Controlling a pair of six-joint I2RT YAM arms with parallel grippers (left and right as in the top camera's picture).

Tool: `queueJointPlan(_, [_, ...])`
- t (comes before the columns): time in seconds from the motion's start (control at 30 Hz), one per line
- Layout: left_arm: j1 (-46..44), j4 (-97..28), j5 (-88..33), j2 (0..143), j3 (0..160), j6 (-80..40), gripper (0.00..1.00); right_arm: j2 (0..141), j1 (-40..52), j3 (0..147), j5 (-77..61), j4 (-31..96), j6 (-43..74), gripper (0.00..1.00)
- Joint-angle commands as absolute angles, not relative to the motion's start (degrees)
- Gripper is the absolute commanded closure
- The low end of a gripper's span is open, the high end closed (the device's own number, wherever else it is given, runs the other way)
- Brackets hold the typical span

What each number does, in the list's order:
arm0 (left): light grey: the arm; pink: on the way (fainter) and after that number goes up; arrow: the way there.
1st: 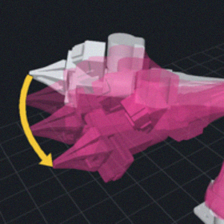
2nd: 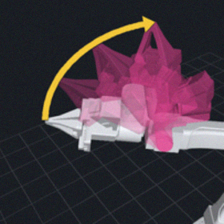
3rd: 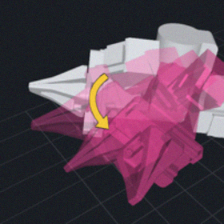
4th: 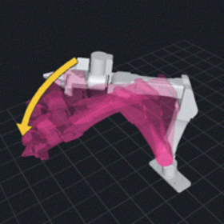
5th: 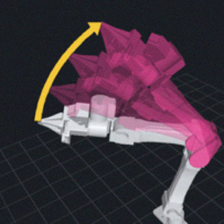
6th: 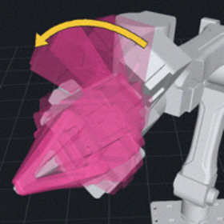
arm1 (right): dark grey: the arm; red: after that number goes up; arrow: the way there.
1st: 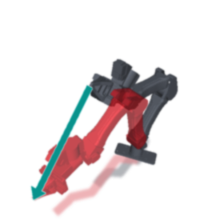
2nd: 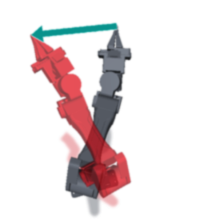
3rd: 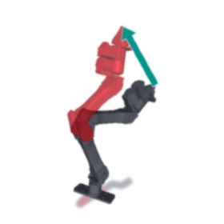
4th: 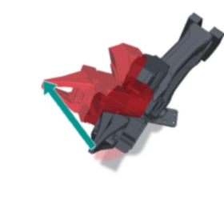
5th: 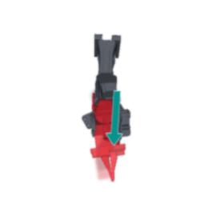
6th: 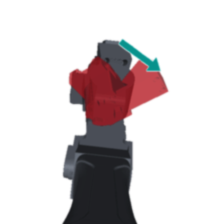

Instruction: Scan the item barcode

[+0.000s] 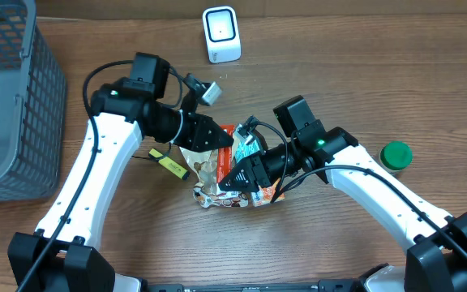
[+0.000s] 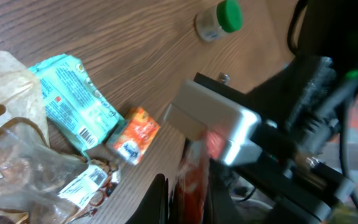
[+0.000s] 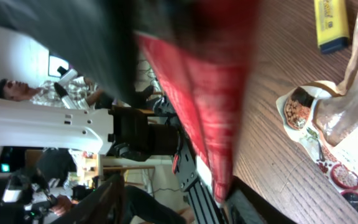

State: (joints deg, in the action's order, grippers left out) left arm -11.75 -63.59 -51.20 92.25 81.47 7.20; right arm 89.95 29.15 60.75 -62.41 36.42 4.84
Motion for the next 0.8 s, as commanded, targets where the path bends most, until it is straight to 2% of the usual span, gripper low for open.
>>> queueJointPlan(0.0, [-8.2,-63.8,-60.6,91.5,82.3,6.8,0.96,88.8,26.5,61.8,-63.1,36.0,4.7,0.44])
queueJointPlan(0.2, [-5.1,-65.7,-61.8,91.5,82.3,6.0,0.96,88.8,24.4,61.8,-63.1,36.1,4.5,0.40])
queueJointPlan(0.37, [-5.8,-66.7,-47.5,91.5,82.3,3.7,0.96,88.8,24.4,61.8,-61.5,36.6,4.5,0.40])
queueJointPlan(0.6, [-6.8,-68.2,-29.4,91.5,82.2,-1.8,0.96,88.8,24.4,61.8,-46.5,41.1,8.3,0.43])
queueJointPlan(0.77, [-7.5,-68.1,-26.3,91.5,82.1,-2.9,0.91,88.8,26.2,61.8,-33.5,45.1,17.0,0.51])
